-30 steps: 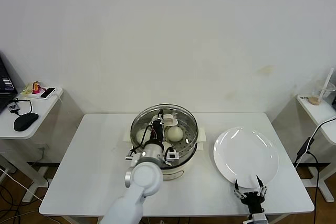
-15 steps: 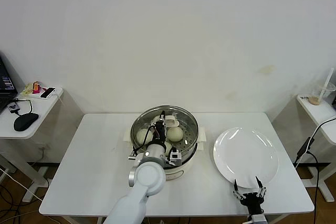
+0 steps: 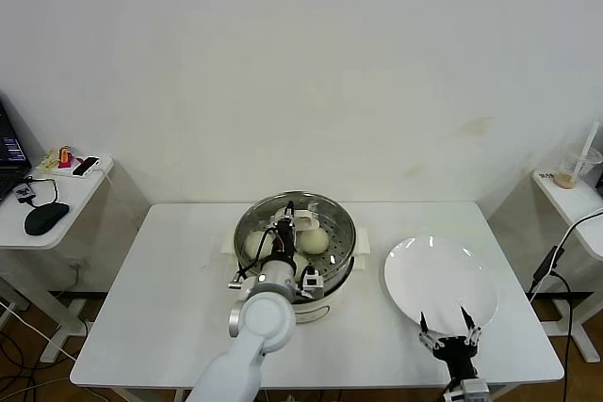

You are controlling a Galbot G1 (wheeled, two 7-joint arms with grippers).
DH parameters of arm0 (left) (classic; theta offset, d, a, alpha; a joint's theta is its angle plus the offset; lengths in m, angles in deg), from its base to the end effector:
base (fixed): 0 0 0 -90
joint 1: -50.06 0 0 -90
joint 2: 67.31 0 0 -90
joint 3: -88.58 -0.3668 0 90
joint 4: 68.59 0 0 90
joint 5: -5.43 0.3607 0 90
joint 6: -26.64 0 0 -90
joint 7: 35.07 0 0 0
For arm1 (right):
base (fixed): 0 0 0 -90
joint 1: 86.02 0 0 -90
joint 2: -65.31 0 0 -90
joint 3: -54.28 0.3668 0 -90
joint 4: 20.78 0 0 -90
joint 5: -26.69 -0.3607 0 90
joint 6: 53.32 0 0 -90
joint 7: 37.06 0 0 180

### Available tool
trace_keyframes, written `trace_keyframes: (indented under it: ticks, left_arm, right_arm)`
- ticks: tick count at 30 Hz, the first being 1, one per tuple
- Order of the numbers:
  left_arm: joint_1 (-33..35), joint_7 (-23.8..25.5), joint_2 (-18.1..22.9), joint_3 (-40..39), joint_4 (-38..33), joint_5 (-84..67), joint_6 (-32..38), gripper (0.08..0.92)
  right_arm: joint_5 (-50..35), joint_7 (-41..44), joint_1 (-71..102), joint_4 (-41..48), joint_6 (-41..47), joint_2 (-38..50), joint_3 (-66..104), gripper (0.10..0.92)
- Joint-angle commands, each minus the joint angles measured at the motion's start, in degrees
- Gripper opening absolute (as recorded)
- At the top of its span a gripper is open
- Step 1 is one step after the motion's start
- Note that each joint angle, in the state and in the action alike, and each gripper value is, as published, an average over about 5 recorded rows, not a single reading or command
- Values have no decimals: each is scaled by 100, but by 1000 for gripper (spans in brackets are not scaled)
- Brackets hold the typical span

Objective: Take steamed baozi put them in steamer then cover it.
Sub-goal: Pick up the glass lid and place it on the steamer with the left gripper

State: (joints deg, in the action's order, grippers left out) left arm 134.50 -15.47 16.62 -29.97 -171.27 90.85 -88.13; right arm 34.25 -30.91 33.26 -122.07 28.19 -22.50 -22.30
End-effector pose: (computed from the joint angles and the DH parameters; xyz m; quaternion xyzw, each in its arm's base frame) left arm 0.3371 -0.1368 -0.2724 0.0643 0.7214 0.6895 0.0028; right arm 0.1569 -0.0934 -0.4237 -0.0304 -0.9873 0.1245 0.0937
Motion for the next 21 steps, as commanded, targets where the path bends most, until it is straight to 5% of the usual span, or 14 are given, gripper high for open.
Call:
trace_keyframes:
  ticks: [1,21]
  left_arm:
    - [14,6,33,-8,9,30,4,138]
    - [20,-106,119,2,93,203,141,138]
  right_arm:
    - [-378,170,118,-735,278,-1,-33,823]
    - [-375,194,150,-735,256,2,-27,823]
